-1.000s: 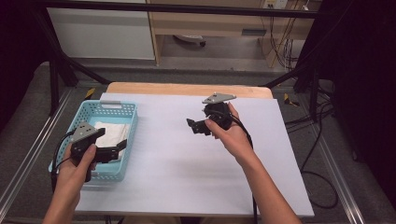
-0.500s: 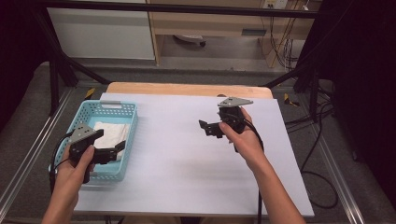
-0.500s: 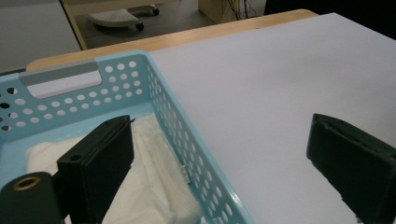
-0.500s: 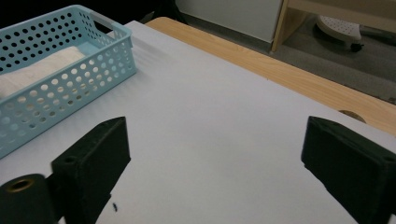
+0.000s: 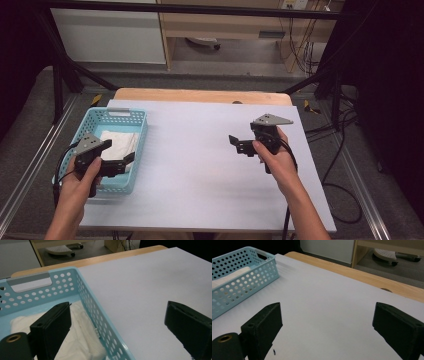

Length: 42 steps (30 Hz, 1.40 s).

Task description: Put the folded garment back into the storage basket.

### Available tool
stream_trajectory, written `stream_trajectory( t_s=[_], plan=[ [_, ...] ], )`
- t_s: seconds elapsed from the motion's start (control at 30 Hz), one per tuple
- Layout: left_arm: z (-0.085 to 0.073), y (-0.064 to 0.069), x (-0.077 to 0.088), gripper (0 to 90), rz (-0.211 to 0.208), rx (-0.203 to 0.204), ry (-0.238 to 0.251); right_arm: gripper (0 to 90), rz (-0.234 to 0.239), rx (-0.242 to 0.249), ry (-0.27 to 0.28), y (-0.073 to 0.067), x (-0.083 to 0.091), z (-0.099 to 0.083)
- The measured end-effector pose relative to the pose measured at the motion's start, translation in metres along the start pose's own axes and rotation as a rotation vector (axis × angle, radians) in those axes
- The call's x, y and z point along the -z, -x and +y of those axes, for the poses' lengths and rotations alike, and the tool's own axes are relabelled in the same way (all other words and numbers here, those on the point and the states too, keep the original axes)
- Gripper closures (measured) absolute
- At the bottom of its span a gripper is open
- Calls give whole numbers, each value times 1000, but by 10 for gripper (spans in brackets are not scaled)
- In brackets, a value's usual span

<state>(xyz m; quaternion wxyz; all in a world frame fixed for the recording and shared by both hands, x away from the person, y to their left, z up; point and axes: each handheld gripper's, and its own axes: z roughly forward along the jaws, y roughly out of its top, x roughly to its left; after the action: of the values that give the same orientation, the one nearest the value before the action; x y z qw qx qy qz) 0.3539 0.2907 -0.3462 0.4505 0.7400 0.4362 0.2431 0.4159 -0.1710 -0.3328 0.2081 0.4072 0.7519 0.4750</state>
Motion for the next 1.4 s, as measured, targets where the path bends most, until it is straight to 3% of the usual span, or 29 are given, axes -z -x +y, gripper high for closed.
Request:
stream_trajectory(
  t_s=[0.57,0.8,1.1,1.4],
  plan=[
    [-6,4,-1,70,-20,-6,-3,81,-47,-36,35,22,29,-31],
    [-13,9,-4,70,-41,-15,-5,75,-66,-59,60,30,40,-65],
    [-26,16,-4,70,-51,-18,-4,67,-101,-95,22,38,51,-111],
    [-27,20,-7,70,-49,-29,5,71,-103,-134,16,38,44,-141]
  ],
)
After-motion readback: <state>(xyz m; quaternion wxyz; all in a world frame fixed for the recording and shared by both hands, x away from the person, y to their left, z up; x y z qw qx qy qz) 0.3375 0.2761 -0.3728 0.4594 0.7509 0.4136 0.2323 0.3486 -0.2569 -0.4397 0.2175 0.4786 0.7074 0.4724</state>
